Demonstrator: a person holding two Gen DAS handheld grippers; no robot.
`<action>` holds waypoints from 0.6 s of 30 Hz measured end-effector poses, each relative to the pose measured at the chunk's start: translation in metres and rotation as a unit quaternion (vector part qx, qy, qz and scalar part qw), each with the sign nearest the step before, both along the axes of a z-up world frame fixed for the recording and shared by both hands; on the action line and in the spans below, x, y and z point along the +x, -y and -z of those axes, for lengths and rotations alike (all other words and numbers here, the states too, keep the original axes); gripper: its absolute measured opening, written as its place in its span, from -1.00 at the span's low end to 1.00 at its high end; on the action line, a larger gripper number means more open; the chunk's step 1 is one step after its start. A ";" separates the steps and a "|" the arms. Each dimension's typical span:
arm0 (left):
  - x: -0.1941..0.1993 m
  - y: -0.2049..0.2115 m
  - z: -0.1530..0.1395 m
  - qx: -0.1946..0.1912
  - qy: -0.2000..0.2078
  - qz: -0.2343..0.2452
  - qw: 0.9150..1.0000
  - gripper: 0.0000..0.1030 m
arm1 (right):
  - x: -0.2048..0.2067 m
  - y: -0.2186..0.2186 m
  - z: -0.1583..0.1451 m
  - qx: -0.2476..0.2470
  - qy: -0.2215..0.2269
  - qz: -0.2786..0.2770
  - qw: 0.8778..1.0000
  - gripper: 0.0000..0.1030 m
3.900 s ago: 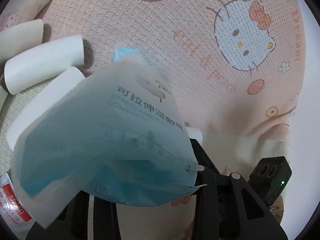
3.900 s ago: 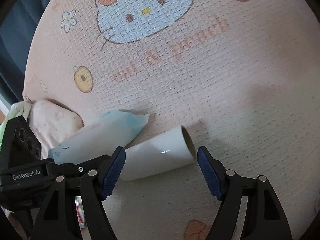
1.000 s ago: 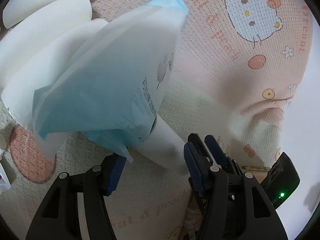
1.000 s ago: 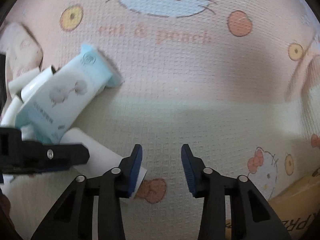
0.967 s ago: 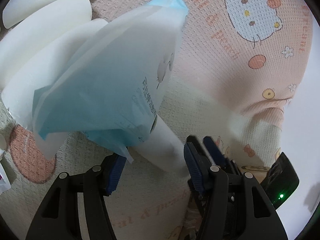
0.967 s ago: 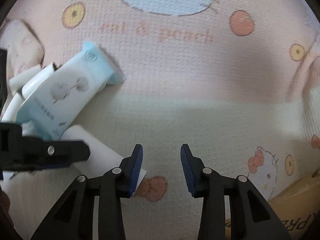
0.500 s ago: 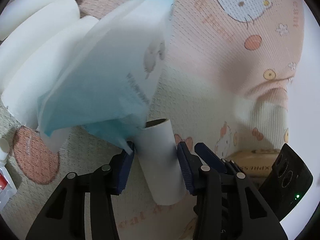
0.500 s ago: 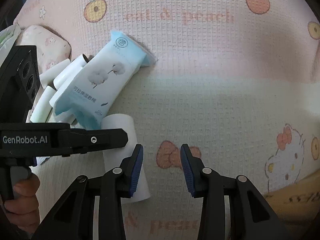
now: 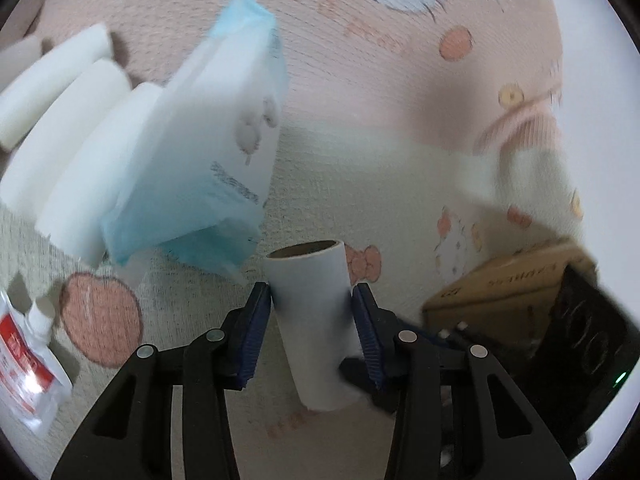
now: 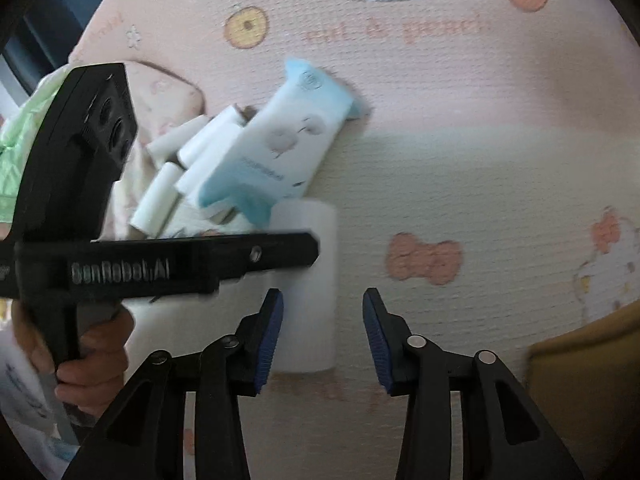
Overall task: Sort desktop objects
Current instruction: 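Close the right gripper on the upright tube beside the left gripper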
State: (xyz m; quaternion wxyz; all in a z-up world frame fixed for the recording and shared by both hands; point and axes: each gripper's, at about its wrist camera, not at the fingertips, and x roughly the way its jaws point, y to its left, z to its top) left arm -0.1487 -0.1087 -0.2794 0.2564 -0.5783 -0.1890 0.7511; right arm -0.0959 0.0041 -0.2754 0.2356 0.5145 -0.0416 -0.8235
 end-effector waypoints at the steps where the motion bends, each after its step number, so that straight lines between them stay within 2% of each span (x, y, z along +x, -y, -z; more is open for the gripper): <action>1: -0.001 0.001 -0.001 0.010 0.007 -0.005 1.000 -0.10 | 0.001 0.003 -0.001 0.007 -0.005 -0.004 1.000 -0.15; 6: -0.002 0.005 -0.010 0.051 0.027 -0.015 0.998 -0.17 | 0.011 0.015 -0.002 0.041 -0.045 -0.027 0.998 -0.10; 8: -0.003 0.004 -0.014 0.055 0.024 -0.019 0.998 -0.24 | 0.011 0.013 0.000 0.036 -0.043 -0.026 0.998 -0.11; 9: -0.004 0.001 -0.017 0.057 0.020 -0.017 0.998 -0.29 | 0.010 0.009 0.001 0.022 -0.032 -0.024 0.999 -0.11; 10: -0.004 -0.001 -0.018 0.062 0.022 -0.011 0.998 -0.52 | 0.010 0.006 0.001 0.012 -0.029 -0.018 0.999 -0.13; 11: -0.004 -0.005 -0.020 0.075 0.030 0.001 0.997 -0.62 | 0.010 0.002 0.001 0.001 -0.027 -0.008 1.000 -0.13; 12: -0.004 -0.010 -0.020 0.082 0.036 0.007 0.996 -0.62 | 0.009 0.000 0.000 -0.008 -0.028 -0.006 1.000 -0.13; 13: -0.005 -0.015 -0.020 0.075 0.042 0.014 0.996 -0.62 | 0.010 -0.001 -0.002 -0.014 -0.033 -0.007 0.999 -0.13; 16: -0.008 -0.025 -0.009 0.004 0.046 0.002 0.999 -0.53 | 0.007 0.002 -0.001 0.012 -0.040 -0.005 0.999 -0.13; 18: -0.010 -0.020 0.002 0.015 0.071 -0.019 0.997 -0.47 | 0.004 0.002 0.005 0.020 -0.027 -0.001 0.999 -0.13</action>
